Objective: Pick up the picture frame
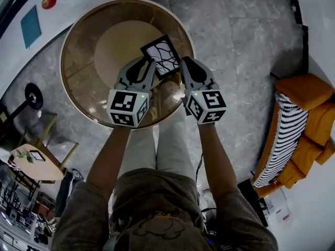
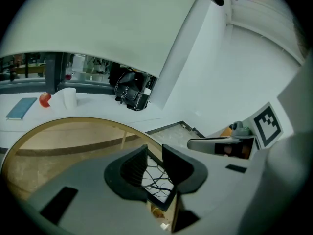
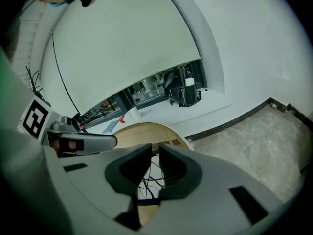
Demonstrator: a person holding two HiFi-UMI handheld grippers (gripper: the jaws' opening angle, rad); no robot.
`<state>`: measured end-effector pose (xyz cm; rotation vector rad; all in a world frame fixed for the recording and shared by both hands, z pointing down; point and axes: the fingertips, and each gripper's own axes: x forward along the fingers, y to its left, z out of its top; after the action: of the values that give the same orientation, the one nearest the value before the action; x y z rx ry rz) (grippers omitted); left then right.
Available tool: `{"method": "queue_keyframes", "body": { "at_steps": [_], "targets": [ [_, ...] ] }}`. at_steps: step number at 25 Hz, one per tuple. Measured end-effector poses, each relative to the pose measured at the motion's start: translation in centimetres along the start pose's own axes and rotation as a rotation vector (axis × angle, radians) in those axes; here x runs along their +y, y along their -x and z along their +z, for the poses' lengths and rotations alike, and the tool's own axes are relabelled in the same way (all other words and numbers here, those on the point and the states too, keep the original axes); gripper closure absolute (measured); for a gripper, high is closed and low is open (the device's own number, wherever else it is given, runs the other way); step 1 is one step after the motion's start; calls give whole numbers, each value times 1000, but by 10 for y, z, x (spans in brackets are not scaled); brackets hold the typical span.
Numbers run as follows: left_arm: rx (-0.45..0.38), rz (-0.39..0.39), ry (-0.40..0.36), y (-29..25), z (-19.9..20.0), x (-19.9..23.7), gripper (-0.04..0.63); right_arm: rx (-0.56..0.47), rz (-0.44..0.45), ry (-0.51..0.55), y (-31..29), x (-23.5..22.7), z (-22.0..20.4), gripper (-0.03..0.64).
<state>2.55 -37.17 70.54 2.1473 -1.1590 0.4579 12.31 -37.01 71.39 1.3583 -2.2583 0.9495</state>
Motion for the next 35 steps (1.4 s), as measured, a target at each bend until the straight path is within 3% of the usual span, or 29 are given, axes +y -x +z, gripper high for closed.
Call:
{"method": "queue_keyframes", "body": {
  "at_steps": [2,5,20,35],
  "targets": [
    [6,-1,16,-3,-3,0,461,5,39,4,-5,4,-2,454],
    [18,2,31,-5,-8,-1,403,12,68,9,-8,7,-5,413],
    [130,59,106,-25,-57,17,396,146,66,57,-42,-14,-41,411],
    [228,148,256,-52,-108,40,433,240,70,88,-72,-30,-78,430]
  ]
}}
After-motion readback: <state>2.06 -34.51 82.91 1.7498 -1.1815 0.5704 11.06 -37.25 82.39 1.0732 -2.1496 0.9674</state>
